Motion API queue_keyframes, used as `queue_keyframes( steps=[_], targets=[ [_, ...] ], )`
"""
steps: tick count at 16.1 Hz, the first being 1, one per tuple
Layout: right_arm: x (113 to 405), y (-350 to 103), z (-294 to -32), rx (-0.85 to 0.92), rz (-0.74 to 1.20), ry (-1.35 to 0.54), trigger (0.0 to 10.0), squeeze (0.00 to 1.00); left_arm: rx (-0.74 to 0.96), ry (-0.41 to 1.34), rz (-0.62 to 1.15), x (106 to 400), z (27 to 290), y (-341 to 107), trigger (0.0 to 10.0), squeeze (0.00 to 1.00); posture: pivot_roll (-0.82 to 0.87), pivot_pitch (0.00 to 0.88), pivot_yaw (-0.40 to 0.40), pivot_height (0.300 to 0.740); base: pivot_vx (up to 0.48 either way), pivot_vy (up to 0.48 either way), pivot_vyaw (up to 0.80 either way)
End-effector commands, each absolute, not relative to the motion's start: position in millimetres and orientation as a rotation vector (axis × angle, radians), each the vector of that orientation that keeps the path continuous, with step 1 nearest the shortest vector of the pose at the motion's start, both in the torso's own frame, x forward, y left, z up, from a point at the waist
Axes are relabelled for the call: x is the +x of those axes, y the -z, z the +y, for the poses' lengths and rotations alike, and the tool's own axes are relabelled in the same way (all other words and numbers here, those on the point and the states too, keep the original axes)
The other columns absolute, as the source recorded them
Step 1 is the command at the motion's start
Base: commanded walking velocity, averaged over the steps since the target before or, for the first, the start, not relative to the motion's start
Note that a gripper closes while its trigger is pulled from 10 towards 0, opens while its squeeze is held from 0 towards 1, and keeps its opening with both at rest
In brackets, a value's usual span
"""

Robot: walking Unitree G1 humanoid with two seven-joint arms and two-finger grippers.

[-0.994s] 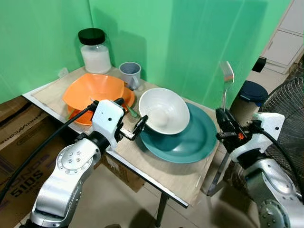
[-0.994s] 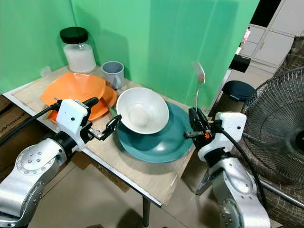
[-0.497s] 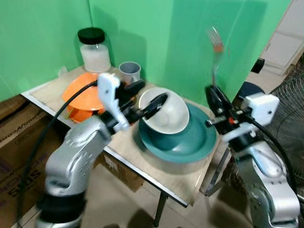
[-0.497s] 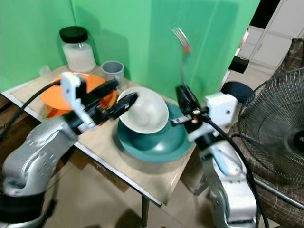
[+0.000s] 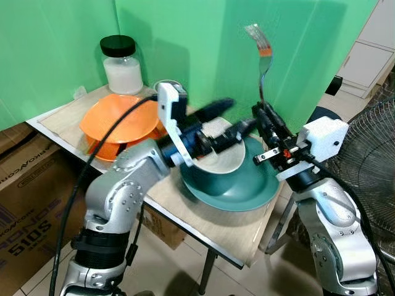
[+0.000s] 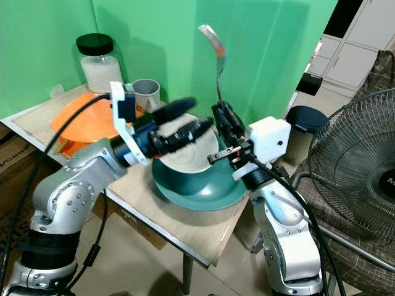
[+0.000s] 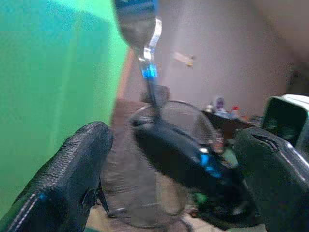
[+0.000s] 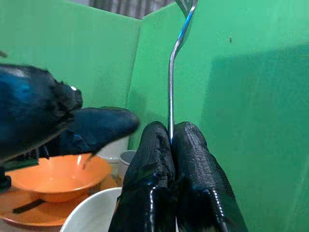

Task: Setting the table

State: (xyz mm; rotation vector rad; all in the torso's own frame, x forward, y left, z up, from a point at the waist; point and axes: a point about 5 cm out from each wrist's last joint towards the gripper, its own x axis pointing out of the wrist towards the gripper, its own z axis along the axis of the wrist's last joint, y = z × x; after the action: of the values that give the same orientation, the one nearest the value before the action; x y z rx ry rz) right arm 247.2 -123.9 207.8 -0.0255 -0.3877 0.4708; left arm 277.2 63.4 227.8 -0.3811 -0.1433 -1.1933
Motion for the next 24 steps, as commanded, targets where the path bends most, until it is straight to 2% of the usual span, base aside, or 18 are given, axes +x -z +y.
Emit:
queue_keyframes(
  steps=[1,4,5,6,7,20,21,22,23,24],
  targets=[
    [247.5,-207.7,-123.4,-0.046,-0.397,-0.479,10.0,0.00,-0.356,1.232,-0.154,274.0,59.3,-231.7,10.0,0.00,-0.01,0.000,-0.063,0.740,0.000,0.000,0.00],
    [244.8,-206.3,-118.6,-0.072,-0.411,-0.523,10.0,0.00,-0.374,1.198,-0.164,279.6,61.1,-231.3,10.0,0.00,-0.01,0.000,-0.063,0.740,0.000,0.000,0.00],
    [243.1,-206.0,-116.9,-0.076,-0.420,-0.540,10.0,0.00,-0.377,1.192,-0.172,280.9,62.0,-231.4,4.0,0.00,0.00,0.000,-0.068,0.740,0.000,0.000,0.00],
    [241.9,-205.3,-115.8,-0.079,-0.424,-0.551,10.0,0.00,-0.381,1.188,-0.185,281.9,63.0,-232.3,0.7,0.00,0.00,0.000,-0.070,0.740,0.000,0.000,0.00],
    [241.3,-204.5,-115.3,-0.080,-0.424,-0.556,10.0,0.00,-0.392,1.191,-0.196,282.0,63.8,-233.9,0.0,0.00,0.00,0.000,-0.070,0.740,0.000,0.000,0.00],
    [238.2,-201.7,-112.8,-0.108,-0.437,-0.594,10.0,0.00,-0.422,1.263,-0.208,279.4,65.8,-239.9,0.0,0.00,0.00,0.000,-0.061,0.740,0.000,0.000,0.00],
    [238.2,-201.0,-113.3,-0.114,-0.434,-0.591,10.0,0.00,-0.399,1.254,-0.208,280.2,66.2,-239.9,2.2,0.00,0.00,0.000,-0.061,0.740,0.000,0.000,0.00],
    [238.3,-200.8,-113.7,-0.115,-0.433,-0.590,10.0,0.00,-0.393,1.257,-0.205,280.2,66.3,-239.8,9.3,0.00,0.00,0.000,-0.061,0.740,0.000,0.000,0.00],
    [238.7,-200.4,-114.5,-0.118,-0.431,-0.587,10.0,0.00,-0.392,1.259,-0.202,280.3,66.6,-240.0,10.0,0.00,0.00,0.000,-0.061,0.740,0.000,0.000,0.00],
    [238.8,-200.3,-114.6,-0.119,-0.431,-0.586,10.0,0.00,-0.392,1.259,-0.202,280.4,66.7,-240.0,10.0,0.00,0.00,0.000,-0.061,0.740,0.000,0.000,0.00]
  ],
)
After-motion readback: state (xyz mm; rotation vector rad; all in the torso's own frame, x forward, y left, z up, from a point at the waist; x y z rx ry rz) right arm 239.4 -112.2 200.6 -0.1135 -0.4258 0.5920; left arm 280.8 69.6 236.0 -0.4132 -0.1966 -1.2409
